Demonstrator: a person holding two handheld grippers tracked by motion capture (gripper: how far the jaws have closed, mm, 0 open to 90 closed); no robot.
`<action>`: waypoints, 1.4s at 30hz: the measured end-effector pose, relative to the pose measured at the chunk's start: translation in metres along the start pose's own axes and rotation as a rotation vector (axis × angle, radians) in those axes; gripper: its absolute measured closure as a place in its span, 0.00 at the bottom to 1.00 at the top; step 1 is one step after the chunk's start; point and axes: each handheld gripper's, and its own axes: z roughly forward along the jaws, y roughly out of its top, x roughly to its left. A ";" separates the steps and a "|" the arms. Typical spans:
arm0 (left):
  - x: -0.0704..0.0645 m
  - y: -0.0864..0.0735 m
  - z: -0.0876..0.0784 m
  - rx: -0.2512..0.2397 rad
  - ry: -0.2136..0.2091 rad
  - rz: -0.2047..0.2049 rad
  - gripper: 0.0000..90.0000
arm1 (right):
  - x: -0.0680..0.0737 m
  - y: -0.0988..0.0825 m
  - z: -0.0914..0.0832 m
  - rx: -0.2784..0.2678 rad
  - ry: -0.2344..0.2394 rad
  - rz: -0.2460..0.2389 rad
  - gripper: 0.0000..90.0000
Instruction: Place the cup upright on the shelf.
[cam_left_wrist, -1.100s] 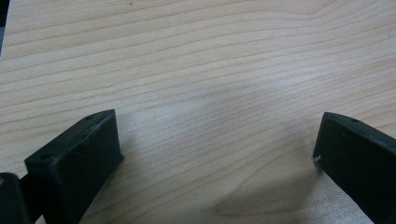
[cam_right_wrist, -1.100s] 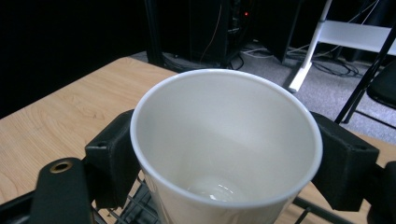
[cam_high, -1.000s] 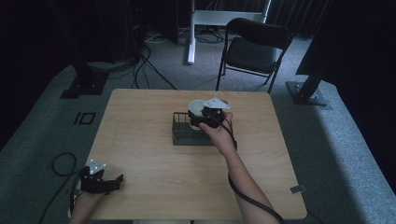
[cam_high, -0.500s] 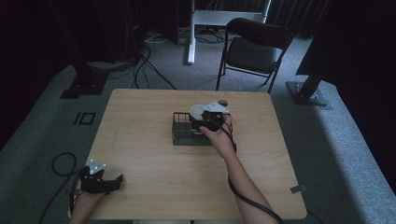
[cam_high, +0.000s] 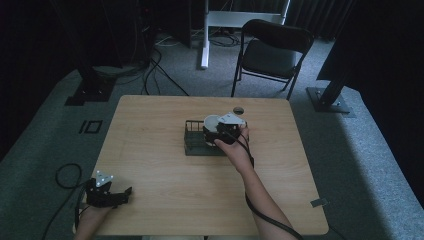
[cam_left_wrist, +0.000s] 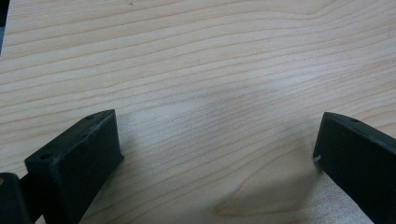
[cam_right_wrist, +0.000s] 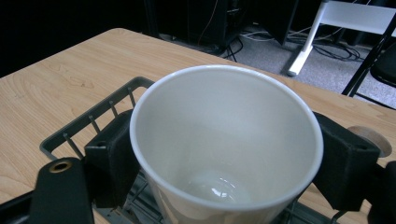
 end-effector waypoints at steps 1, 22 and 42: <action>0.000 0.000 0.000 0.000 0.000 0.000 0.01 | 0.000 -0.001 0.000 -0.005 -0.003 0.004 0.22; 0.000 0.000 0.000 0.000 0.000 0.000 0.01 | 0.001 0.007 -0.016 -0.016 0.029 -0.025 0.14; 0.000 0.000 0.000 0.000 0.000 0.000 0.01 | -0.008 0.001 -0.045 -0.056 0.033 -0.028 0.14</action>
